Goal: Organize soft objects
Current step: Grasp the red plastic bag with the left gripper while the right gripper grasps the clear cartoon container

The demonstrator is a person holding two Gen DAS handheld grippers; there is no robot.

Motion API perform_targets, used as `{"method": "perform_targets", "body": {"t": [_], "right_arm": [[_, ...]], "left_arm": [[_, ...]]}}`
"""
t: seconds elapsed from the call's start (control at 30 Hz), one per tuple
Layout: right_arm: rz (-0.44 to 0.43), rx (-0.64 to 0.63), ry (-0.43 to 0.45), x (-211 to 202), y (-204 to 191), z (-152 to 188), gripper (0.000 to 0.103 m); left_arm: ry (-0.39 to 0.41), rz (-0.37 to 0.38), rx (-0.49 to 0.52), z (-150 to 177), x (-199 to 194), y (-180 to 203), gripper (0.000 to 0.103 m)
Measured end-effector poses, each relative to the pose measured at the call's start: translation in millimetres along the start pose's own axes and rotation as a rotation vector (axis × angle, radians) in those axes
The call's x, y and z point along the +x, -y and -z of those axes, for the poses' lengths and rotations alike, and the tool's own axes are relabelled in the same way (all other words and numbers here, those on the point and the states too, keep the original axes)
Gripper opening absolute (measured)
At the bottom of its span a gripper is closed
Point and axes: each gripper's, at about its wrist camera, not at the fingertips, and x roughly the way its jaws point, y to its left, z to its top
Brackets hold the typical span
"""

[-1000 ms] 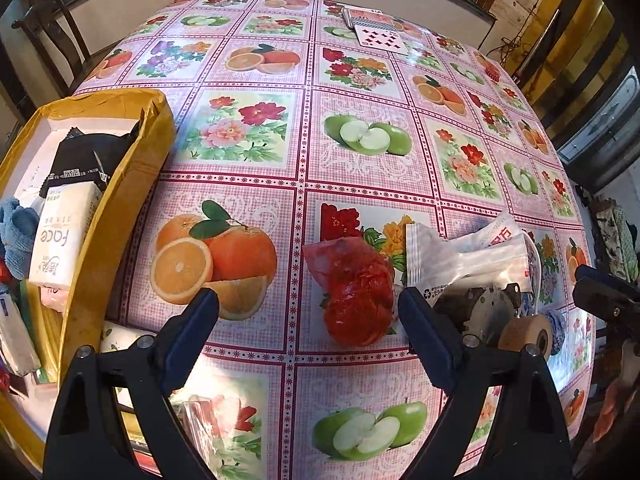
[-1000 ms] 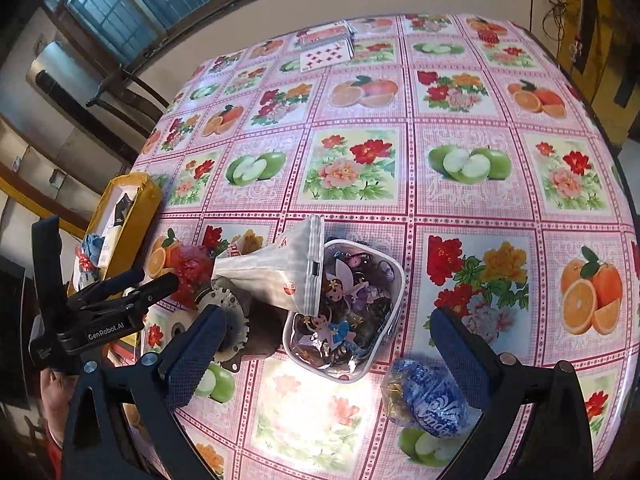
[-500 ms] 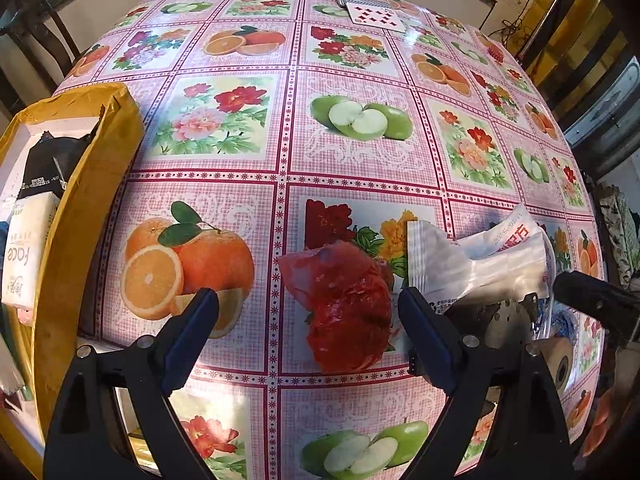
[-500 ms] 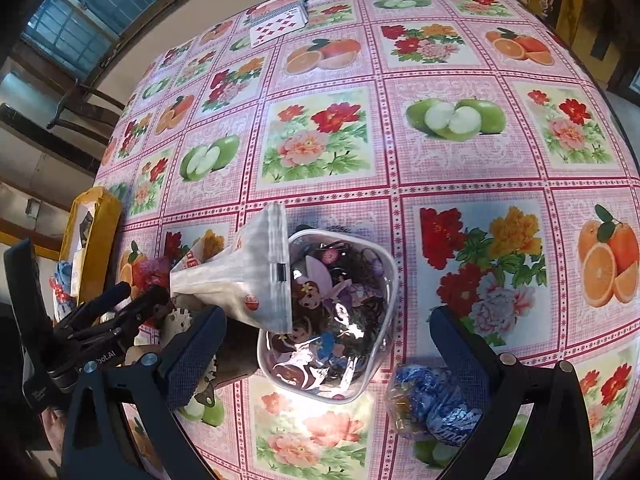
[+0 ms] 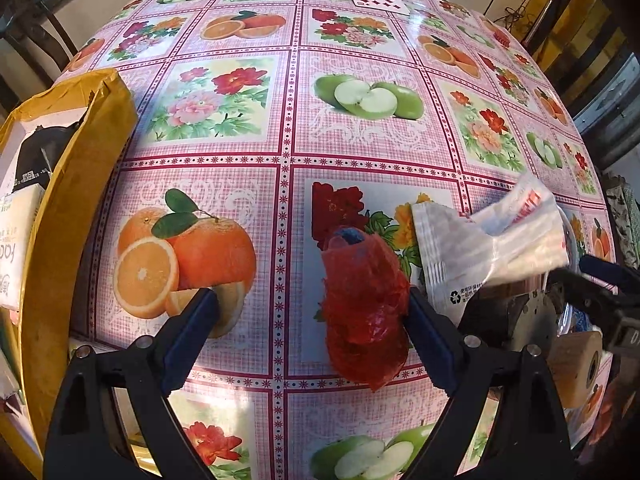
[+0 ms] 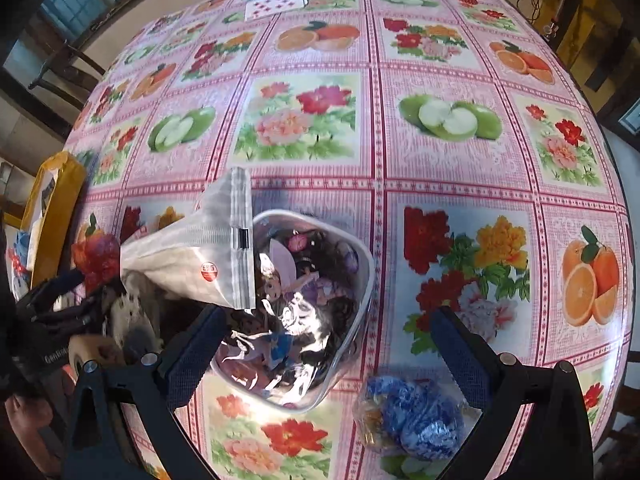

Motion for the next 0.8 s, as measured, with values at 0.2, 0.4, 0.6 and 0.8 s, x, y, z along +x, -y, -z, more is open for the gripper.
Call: {"method": "perform_targets", "body": {"t": [0.2,0.4,0.6,0.8], "right_arm": [[-0.066,0.071,0.013,3,3,-9,0.103],[-0.135,0.118,-0.024,18,-10,-13,0.103],[-0.042,0.115,-0.045,29,-3,-13,0.103],[0.071,0.023,-0.036,31,5,-5,0.099]], "left_arm": [[-0.003,0.003,-0.006,-4,1,-1,0.092],[0.002,0.001,0.002,-3,2,-2,0.093],[0.006,0.005,-0.003,-2,0,-11,0.093],[0.010,0.014,-0.005,-1,0,-11,0.096]]}}
